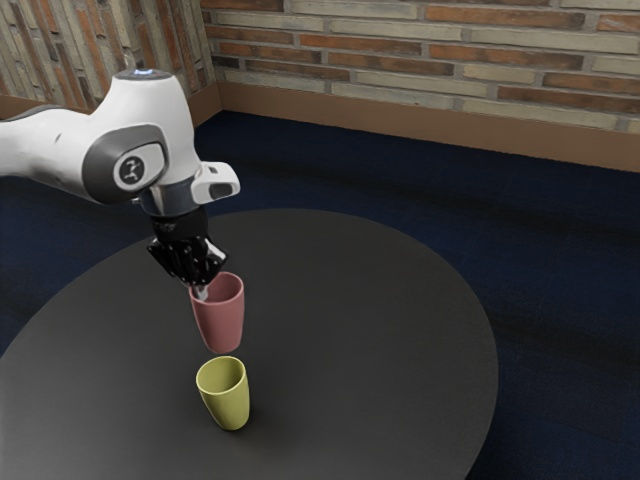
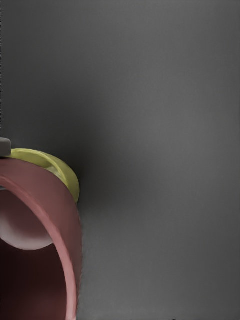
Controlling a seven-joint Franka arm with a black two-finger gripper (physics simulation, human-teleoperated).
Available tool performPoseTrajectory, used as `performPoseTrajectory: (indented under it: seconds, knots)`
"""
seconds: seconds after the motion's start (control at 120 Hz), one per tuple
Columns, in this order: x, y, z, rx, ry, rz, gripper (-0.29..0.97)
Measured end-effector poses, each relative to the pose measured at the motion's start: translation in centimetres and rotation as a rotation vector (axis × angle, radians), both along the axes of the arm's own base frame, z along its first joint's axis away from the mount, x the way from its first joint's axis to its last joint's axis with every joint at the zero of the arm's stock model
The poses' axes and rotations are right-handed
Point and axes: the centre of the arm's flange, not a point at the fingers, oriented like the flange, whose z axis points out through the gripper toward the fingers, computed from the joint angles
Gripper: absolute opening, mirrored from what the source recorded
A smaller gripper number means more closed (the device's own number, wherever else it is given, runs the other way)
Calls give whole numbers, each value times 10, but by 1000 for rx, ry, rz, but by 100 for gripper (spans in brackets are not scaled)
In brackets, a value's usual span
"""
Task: Place the left cup onto the right cup
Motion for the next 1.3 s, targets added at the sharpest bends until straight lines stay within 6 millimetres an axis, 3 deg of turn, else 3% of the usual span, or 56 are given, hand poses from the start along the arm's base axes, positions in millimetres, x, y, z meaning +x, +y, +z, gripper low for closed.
performPoseTrajectory:
  seconds: [0.417,1.3]
  knots:
    - [-16,-3,-6,9,11,-4,-11]
    - [-19,-3,-36,11,54,2,-11]
